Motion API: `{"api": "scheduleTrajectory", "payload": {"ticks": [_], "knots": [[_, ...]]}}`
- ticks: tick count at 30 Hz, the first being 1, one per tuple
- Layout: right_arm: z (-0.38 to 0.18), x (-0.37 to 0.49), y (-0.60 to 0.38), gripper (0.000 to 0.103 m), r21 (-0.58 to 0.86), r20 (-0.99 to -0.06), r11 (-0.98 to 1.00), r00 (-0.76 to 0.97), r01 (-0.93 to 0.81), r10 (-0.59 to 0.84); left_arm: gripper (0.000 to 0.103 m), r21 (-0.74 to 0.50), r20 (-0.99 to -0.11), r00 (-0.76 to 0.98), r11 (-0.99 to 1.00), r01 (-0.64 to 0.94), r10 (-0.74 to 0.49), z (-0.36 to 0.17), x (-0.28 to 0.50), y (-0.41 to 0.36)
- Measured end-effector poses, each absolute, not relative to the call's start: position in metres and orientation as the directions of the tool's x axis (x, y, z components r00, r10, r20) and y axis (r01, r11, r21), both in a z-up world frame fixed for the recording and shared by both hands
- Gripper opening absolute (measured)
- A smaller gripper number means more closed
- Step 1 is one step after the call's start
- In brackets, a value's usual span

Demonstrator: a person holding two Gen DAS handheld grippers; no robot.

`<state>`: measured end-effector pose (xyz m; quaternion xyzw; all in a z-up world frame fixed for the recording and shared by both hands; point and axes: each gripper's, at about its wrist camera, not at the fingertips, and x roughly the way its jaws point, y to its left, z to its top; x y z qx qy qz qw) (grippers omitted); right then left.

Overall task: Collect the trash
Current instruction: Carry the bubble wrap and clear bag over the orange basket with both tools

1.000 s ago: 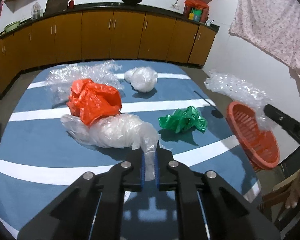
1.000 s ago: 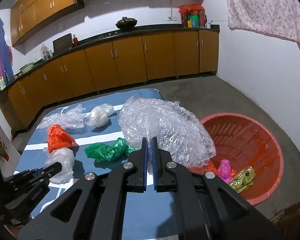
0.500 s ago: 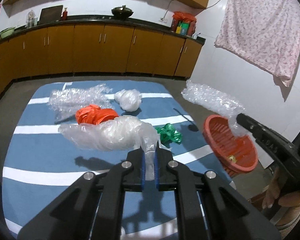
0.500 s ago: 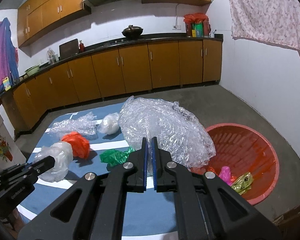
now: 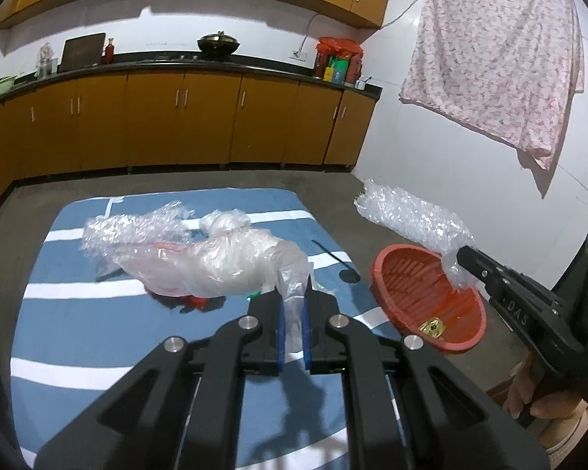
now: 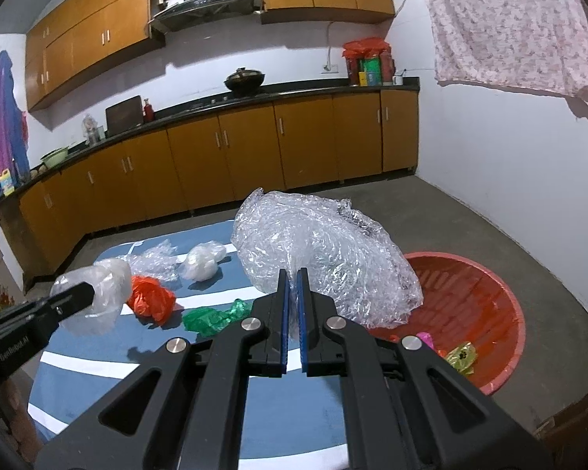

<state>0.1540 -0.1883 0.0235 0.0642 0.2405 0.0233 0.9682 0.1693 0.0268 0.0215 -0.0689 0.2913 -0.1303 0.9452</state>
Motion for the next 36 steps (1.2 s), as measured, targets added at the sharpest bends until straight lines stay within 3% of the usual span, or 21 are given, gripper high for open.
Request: {"api": "scheduleTrajectory", "payload": {"ticks": [36], "knots": [[-0.017, 0.158, -0.312, 0.005, 0.21, -0.51, 0.932, 0.847, 0.295, -0.153, 0.008, -0.179, -0.541, 0.657, 0.836, 0.519, -0.524, 0.006, 0.229, -0.144]]}}
